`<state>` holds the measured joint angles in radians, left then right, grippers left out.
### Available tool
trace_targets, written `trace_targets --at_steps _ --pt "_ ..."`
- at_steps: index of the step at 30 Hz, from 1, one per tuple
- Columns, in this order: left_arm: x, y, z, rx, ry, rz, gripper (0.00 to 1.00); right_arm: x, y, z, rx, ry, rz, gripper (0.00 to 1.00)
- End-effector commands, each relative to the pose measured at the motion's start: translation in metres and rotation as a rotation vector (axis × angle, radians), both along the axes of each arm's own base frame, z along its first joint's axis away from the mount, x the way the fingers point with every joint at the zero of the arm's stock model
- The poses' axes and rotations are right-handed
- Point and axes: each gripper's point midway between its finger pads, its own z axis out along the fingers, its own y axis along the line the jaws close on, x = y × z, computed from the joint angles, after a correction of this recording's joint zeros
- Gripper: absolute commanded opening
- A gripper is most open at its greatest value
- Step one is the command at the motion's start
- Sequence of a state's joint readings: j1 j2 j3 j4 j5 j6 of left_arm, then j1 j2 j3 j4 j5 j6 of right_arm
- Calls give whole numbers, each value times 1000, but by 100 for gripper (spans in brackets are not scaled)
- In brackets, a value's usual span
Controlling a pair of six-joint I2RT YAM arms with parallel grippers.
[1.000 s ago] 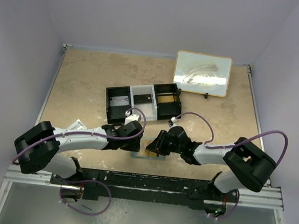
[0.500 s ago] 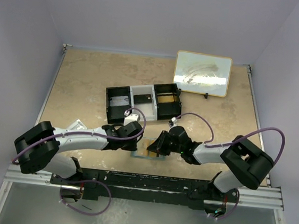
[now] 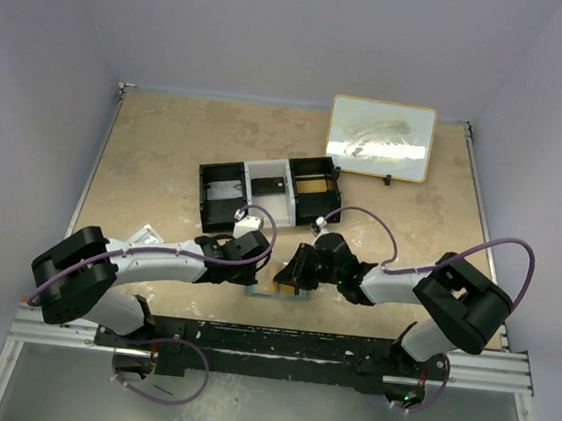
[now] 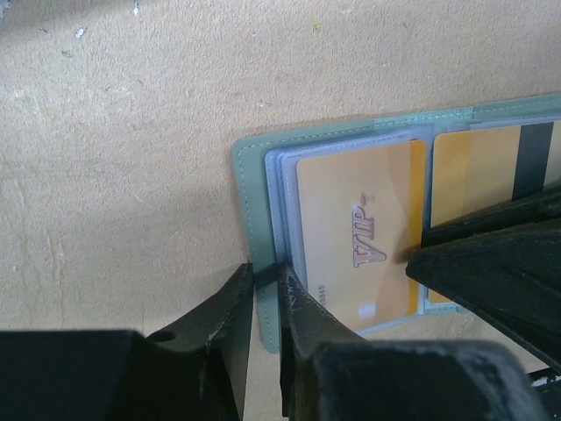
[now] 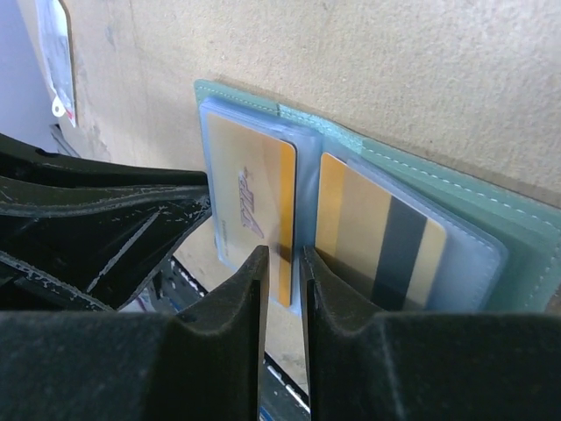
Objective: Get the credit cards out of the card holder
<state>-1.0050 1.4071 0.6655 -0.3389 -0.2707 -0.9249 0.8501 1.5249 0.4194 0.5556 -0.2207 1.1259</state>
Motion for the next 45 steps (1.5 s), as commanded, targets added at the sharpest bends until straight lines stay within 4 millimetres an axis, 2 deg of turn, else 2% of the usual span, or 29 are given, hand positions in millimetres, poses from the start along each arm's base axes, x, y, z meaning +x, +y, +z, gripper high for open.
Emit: trace_targets --at_steps 1,4,7,9,12,16,20,23,27,30,36,39,45 --pt "-6 -17 1 -57 16 -23 12 6 14 18 0 -97 95 24" --pt "-4 -17 2 -49 11 -26 12 13 15 14 -64 -105 98 22" --pt "-2 -16 5 -34 2 -21 12 17 11 11 -115 -101 79 12" --pt "0 -12 9 -16 -13 -10 11 19 9 14 -121 -110 68 9" --pt "6 -3 17 0 -54 38 11 20 7 20 -115 -124 56 0" --pt "11 3 32 -21 -101 66 12 9 3 22 -86 -91 60 0" --pt "17 13 45 -8 -145 116 16 8 0 23 -69 -82 26 0" --pt "20 4 62 -87 -174 116 18 8 -4 19 -80 -68 5 0" --pt "23 -23 79 -214 -183 78 20 7 -10 14 -86 -53 -29 0" --pt "20 -42 78 -269 -158 32 21 6 -12 14 -78 -51 -34 0" --pt "12 -65 63 -277 -94 -55 22 3 -13 13 -54 -45 -40 0" --pt "10 -66 51 -244 -71 -64 22 2 -13 13 -49 -41 -37 0" --pt "10 -50 35 -177 -73 -4 20 1 -13 13 -45 -36 -39 0"
